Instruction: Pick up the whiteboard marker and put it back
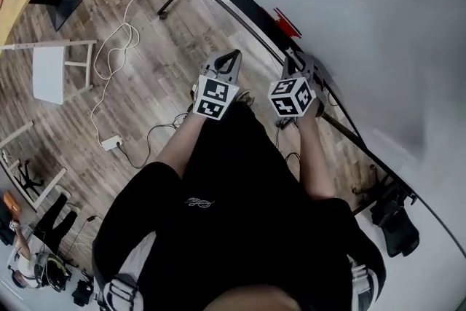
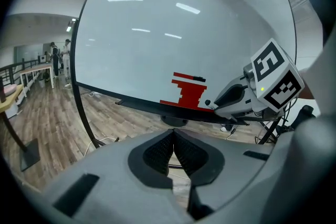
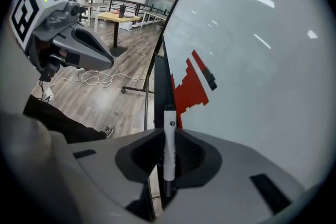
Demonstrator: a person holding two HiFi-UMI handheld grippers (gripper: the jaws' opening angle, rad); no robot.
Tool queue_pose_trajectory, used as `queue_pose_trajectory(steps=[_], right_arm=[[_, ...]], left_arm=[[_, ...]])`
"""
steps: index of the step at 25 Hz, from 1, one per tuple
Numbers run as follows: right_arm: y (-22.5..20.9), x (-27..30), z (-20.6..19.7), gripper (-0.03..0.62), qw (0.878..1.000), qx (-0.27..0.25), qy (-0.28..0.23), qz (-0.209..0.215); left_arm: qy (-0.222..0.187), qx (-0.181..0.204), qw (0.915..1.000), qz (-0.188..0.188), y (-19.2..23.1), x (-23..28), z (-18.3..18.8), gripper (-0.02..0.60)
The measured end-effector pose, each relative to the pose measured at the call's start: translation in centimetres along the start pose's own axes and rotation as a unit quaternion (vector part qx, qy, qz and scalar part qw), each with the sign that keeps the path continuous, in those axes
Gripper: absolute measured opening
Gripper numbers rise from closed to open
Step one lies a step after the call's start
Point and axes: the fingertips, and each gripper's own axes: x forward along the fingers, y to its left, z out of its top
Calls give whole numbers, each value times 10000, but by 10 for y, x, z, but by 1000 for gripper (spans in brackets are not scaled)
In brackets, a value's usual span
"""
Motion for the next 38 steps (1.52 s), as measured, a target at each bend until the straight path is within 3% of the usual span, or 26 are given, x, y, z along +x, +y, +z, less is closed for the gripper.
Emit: queue_pose_trajectory(steps=[7, 15, 38], right_arm=[[13, 22, -5, 58, 9979, -608, 228, 3], [18, 30, -7, 58, 9980, -572, 231, 129], [17, 30, -9, 58, 9982, -481, 11, 358]], left_arm=[[96, 6, 10000, 15, 11, 11, -3, 6], [209, 8, 9998, 78, 22, 14, -4, 6], [263, -22, 9992, -290, -14, 17, -2, 6]])
